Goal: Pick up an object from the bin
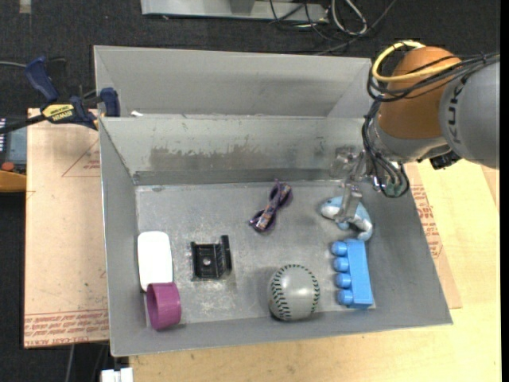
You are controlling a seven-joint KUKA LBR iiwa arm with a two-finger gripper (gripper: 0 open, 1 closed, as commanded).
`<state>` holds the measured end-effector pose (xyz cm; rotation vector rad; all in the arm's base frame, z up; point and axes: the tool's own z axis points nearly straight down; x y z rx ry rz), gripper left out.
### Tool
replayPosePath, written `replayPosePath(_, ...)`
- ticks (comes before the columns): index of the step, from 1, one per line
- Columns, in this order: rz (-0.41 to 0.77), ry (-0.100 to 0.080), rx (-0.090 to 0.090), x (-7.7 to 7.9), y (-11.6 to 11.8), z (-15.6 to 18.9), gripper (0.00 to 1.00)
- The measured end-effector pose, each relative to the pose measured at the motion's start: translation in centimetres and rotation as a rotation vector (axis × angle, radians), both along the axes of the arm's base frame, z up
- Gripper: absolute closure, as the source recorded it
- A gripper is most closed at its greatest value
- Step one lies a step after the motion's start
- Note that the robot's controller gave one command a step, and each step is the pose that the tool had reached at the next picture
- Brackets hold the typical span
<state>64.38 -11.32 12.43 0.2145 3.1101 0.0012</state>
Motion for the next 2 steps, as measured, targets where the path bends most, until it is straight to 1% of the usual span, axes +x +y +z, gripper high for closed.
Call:
replayPosePath(1,-0.044,0.012,0.005,0.0,0.5,0.0,0.00)
replayPosePath(2,0.042,-0.004,-0.001,0.6,-0.7,2.6,0.00)
